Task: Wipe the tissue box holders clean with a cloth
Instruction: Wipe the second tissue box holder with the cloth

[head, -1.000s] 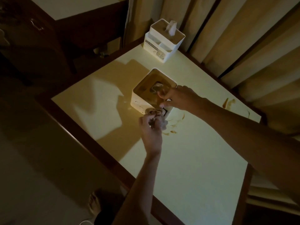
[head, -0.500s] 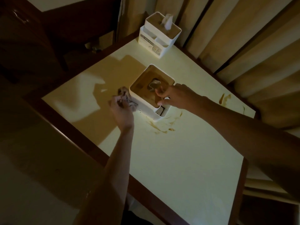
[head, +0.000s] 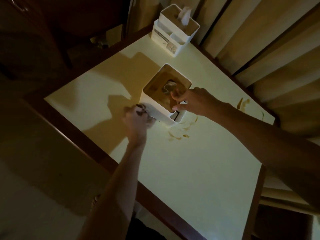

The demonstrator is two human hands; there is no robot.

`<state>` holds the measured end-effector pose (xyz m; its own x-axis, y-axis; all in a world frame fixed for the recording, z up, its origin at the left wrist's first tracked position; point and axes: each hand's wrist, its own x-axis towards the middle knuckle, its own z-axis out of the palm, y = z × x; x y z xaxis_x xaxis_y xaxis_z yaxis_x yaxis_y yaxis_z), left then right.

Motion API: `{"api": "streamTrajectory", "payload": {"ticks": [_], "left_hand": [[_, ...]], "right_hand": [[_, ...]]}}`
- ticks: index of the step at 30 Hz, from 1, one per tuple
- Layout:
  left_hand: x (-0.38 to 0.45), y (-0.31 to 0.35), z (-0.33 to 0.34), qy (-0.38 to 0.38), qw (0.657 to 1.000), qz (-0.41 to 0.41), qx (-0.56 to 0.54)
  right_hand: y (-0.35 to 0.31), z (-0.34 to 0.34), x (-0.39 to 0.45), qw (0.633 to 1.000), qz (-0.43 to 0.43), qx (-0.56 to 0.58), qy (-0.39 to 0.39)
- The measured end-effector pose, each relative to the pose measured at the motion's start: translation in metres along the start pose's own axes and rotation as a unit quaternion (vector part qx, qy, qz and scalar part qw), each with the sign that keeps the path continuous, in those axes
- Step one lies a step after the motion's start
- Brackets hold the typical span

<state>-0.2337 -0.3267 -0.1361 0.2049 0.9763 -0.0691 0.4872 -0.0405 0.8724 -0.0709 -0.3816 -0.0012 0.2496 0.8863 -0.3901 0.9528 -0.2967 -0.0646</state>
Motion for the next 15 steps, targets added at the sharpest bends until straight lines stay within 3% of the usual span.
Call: {"api": "streamTrajectory", "payload": {"ticks": [3, 8, 15], "left_hand": [[0.021, -0.002, -0.013, -0.009, 0.999, 0.025, 0.038], [-0.005, -0.019, -0.008, -0.090, 0.984, 0.149, 0.041], [-0.046, -0.003, 0.020, -0.107, 0.988, 0.094, 0.061]], "right_hand": [[0.002, 0.003, 0.003, 1.000, -0.001, -0.002, 0.002], [0.004, 0.003, 0.004, 1.000, 0.014, -0.002, -0.002], [-0.001, 0.000, 0.003, 1.000, 0.004, -0.004, 0.004]]}}
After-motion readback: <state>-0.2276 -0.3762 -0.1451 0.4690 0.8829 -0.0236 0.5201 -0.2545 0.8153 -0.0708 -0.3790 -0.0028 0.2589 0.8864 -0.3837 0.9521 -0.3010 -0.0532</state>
